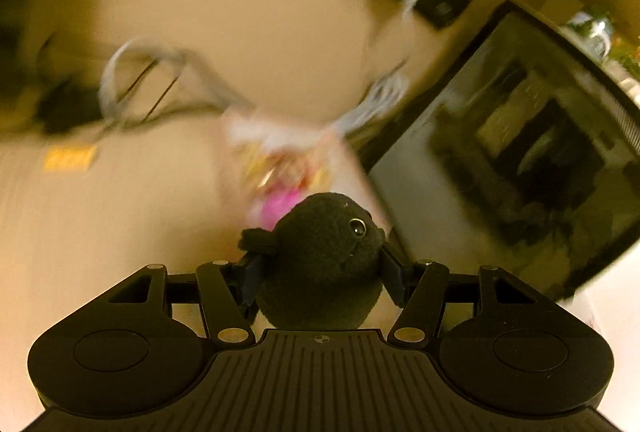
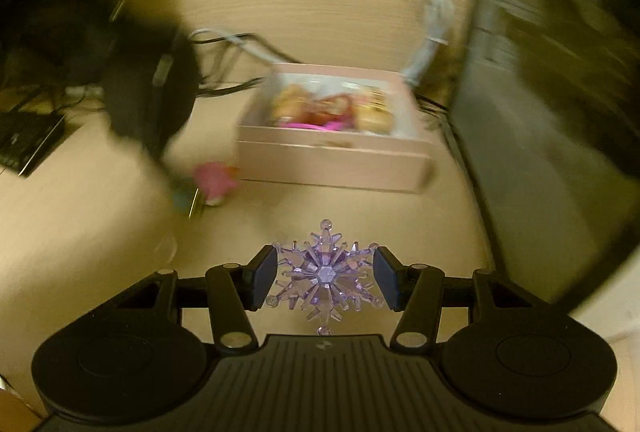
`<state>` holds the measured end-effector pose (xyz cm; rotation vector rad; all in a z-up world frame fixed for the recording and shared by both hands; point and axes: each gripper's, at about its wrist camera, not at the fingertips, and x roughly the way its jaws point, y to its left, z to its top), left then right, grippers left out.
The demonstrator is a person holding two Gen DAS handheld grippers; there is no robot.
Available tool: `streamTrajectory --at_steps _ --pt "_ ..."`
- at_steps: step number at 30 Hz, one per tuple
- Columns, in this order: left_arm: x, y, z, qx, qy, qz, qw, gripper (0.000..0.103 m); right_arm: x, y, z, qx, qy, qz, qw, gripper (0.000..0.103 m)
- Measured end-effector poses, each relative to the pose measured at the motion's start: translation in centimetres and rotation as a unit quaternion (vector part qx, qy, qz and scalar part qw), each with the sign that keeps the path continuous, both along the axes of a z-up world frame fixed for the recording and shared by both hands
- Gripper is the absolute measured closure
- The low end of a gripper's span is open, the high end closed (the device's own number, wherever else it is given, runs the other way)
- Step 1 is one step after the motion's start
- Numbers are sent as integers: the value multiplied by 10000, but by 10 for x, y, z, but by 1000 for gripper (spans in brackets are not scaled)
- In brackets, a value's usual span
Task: Organize objects
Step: 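Carry the black plush over the pink box and open the left gripper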
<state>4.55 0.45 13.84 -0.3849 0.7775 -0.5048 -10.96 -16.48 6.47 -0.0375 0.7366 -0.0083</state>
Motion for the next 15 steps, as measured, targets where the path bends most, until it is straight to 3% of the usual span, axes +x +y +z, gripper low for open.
streamTrajectory --at_steps 3,9,12,15 --pt "34 -27 9 12 -306 108 9995 38 -9 -19 -5 186 -72 -281 9994 50" --pt "96 -68 4 -210 -378 303 9986 38 -10 -36 -16 286 -75 -466 9985 50" --pt "117 -84 -17 -217 -159 387 9989 38 -9 -36 -19 296 -35 -424 9987 50" --pt "129 -97 -51 14 250 332 9991 37 -10 -34 -20 225 -36 -346 9991 50"
